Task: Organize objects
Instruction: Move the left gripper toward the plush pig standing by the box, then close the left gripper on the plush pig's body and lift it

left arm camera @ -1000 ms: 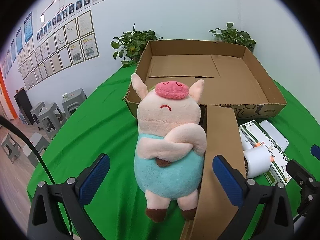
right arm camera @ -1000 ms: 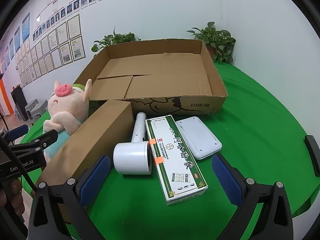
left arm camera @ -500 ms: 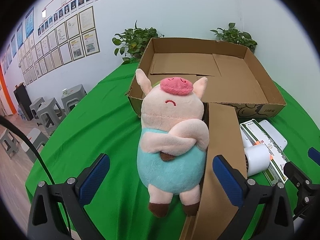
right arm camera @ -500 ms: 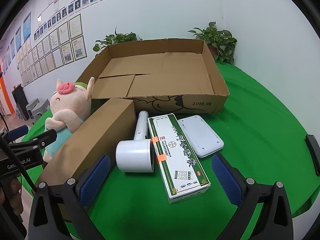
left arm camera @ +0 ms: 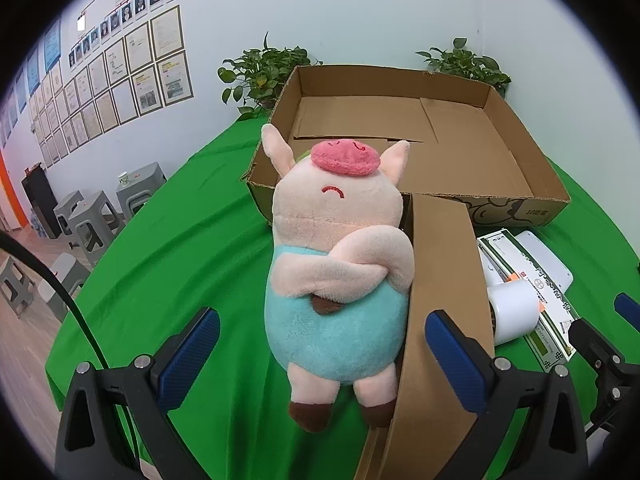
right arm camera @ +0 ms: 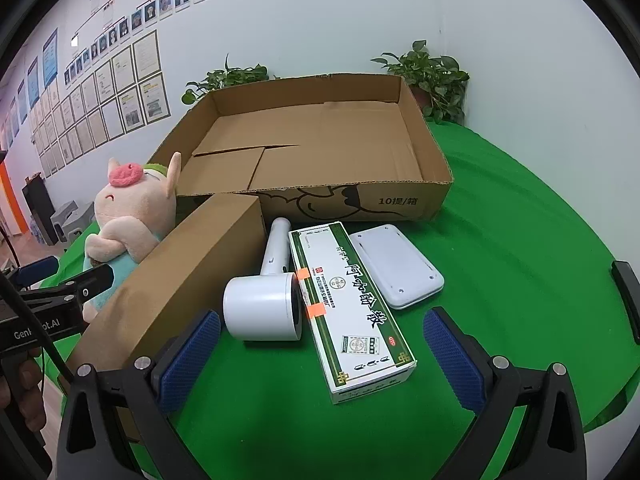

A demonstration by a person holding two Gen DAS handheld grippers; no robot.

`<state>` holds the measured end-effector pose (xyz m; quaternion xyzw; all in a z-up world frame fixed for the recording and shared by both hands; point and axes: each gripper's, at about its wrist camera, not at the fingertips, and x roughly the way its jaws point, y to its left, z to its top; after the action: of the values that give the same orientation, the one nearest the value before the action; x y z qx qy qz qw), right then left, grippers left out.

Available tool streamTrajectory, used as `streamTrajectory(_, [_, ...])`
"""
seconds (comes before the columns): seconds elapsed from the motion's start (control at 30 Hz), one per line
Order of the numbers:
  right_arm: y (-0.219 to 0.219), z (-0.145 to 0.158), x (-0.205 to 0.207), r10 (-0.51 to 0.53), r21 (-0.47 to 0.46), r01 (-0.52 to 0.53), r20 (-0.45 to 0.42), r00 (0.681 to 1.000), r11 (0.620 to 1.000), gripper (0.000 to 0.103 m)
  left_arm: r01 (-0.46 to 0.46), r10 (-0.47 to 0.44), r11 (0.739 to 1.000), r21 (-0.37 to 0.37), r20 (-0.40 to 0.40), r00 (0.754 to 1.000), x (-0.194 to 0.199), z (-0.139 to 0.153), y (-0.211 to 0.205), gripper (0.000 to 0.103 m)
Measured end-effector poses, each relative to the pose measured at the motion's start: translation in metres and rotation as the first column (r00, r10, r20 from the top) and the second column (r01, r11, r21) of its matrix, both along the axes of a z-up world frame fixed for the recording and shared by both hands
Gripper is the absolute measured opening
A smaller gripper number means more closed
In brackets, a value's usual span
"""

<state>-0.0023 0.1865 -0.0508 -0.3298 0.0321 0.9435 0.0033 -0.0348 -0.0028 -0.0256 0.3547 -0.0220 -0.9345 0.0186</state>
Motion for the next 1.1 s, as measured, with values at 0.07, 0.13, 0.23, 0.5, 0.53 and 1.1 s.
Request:
streamTrajectory(0.07, [0.0, 0.0, 0.0, 0.0, 0.002, 0.0, -0.003, 1.0, 1.0, 0.102, 0.004, -0.004, 1.0, 0.009, 0.001, 1.0, 0.0, 0.0, 0.001, 0.102])
streamTrajectory(0.13, [0.001, 0.001, -0.001, 0.0, 0.005, 0.0, -0.006, 1.0, 1.0, 0.102, 0.015, -0.015, 1.0, 0.026, 0.006, 1.0, -0.001, 0.001, 0.0, 0.102])
streamTrajectory(0.23, [0.002, 0.004, 0.0, 0.006, 0.005, -0.006, -0.019, 1.0, 1.0, 0.102, 0.047, -0.049, 0.996, 0.074, 0.018, 0.999, -0.003, 0.003, -0.005, 0.102])
streamTrajectory(0.5, [-0.011, 0.022, 0.015, 0.163, 0.06, -0.156, -0.139, 0.977, 0.986, 0.102, 0.131, -0.146, 0.965, 0.226, 0.054, 0.988, -0.017, -0.001, -0.029, 0.102])
streamTrajectory(0.53, [-0.014, 0.026, 0.019, 0.203, 0.061, -0.195, -0.164, 0.965, 0.979, 0.102, 0.142, -0.165, 0.958, 0.249, 0.075, 0.983, -0.022, -0.006, -0.033, 0.102])
streamTrajectory(1.1, [-0.103, 0.085, -0.02, 0.59, -0.172, -0.617, -0.185, 0.786, 0.768, 0.103, 0.206, -0.28, 0.827, 0.523, 0.067, 0.958, -0.022, -0.042, -0.088, 0.055])
